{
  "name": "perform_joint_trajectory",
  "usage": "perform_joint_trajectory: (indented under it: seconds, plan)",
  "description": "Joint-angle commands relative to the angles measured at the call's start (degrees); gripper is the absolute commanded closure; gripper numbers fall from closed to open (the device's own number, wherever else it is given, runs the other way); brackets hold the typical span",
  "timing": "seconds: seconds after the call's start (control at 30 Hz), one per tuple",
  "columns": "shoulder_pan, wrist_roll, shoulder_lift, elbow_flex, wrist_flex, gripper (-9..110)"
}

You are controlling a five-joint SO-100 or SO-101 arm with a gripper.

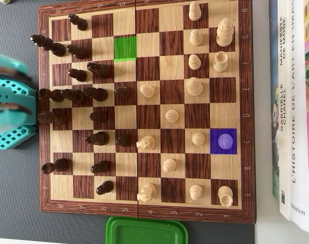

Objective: Play chess

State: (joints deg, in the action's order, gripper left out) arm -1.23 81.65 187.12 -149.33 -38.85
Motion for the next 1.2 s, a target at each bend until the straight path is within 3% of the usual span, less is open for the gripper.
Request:
perform_joint_trajectory:
  seconds: [0.0, 0.4, 1.17]
  plan:
    - [0.0, -0.26, -3.87, 5.8, -5.89, 88]
    - [0.53, 0.18, -26.72, 16.79, -14.24, 88]
    - [6.59, -0.26, -74.79, 42.89, -14.59, 88]
